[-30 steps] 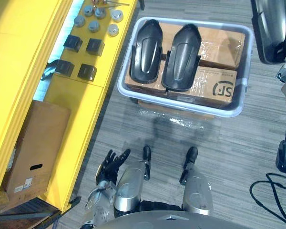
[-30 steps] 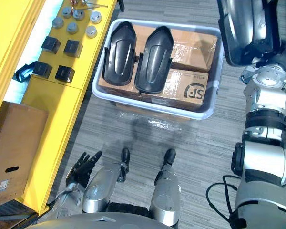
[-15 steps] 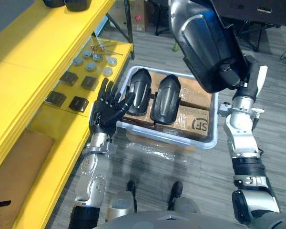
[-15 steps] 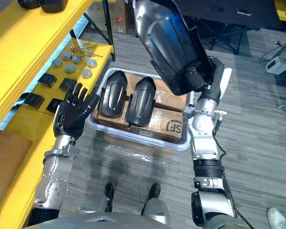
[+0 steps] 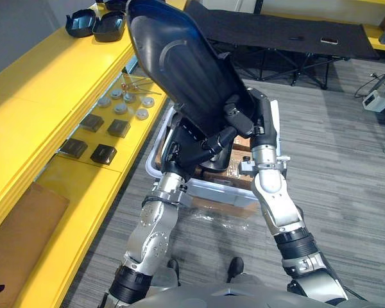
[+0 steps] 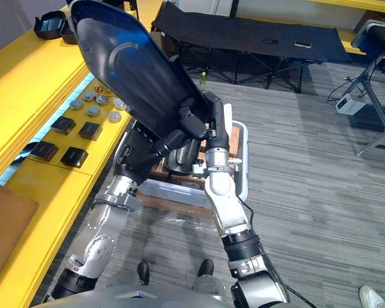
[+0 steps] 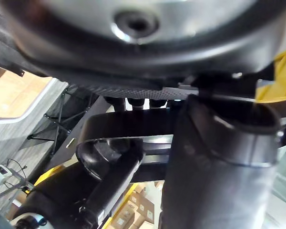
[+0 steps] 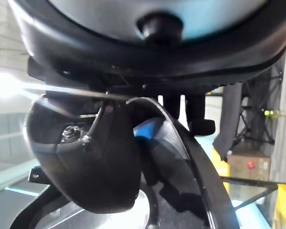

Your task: Walk over and take three plastic housings, then place them on the shelf

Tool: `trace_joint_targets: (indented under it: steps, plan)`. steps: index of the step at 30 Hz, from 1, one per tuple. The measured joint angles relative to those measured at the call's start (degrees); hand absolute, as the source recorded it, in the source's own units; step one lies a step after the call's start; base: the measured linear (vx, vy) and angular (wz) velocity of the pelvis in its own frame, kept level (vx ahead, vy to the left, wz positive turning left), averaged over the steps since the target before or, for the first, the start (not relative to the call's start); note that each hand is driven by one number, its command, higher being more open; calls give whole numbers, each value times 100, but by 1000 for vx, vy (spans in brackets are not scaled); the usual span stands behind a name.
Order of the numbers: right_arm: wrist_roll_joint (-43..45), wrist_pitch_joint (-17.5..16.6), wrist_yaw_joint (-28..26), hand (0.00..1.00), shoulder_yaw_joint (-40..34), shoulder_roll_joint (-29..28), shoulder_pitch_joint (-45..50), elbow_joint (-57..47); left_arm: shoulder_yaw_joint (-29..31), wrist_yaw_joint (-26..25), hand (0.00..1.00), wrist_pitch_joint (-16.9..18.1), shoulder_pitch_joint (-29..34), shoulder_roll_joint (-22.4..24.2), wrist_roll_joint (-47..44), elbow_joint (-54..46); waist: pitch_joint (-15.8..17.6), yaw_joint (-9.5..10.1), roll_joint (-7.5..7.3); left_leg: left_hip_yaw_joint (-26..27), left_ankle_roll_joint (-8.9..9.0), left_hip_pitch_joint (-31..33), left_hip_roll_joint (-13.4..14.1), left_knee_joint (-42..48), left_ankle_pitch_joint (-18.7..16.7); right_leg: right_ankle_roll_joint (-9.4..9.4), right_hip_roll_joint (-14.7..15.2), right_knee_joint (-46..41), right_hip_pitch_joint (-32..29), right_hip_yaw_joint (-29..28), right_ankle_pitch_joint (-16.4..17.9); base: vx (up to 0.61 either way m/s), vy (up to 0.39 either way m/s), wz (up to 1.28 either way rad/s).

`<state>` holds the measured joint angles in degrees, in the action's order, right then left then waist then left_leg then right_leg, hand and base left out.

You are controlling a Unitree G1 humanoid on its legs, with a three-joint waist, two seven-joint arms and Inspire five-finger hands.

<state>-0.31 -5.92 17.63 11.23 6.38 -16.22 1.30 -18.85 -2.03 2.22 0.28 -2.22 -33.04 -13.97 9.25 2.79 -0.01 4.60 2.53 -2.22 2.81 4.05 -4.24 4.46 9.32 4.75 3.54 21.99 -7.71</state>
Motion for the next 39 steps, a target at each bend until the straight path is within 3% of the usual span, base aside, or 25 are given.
trace_joint_targets:
  steps: [8,15,16,30,39]
  plan:
    - [115,7,25,0,353,-62,8,27,-7,-202,100,1,-3,-14,0,1,-309,-10,-123,-55,1,39,-29,-43,49,17,27,-22,-19,81,-30,20,11,5]
    - [115,20,-91,0,705,-221,225,105,57,-952,100,5,-4,-33,94,-6,-420,-14,-186,-91,-8,-24,-46,-55,43,15,44,-21,67,135,-28,-28,15,3]
    - [116,21,-94,0,754,-220,227,118,76,-1042,0,7,-4,-32,204,-6,-426,-18,-188,-89,-9,-24,-46,-55,42,12,45,-21,66,136,-26,-53,6,-2]
    - [103,3,-88,0,1143,-285,399,291,422,-1928,0,-2,-6,260,196,222,-570,-103,-256,-96,5,-39,-23,-105,60,-30,14,-21,52,148,2,-11,1,0]
    - [74,14,-84,0,1285,-291,432,291,514,-2141,0,27,-5,238,161,282,-592,-124,-286,-111,4,-85,-38,-113,59,-31,30,-21,106,166,3,0,1,0]
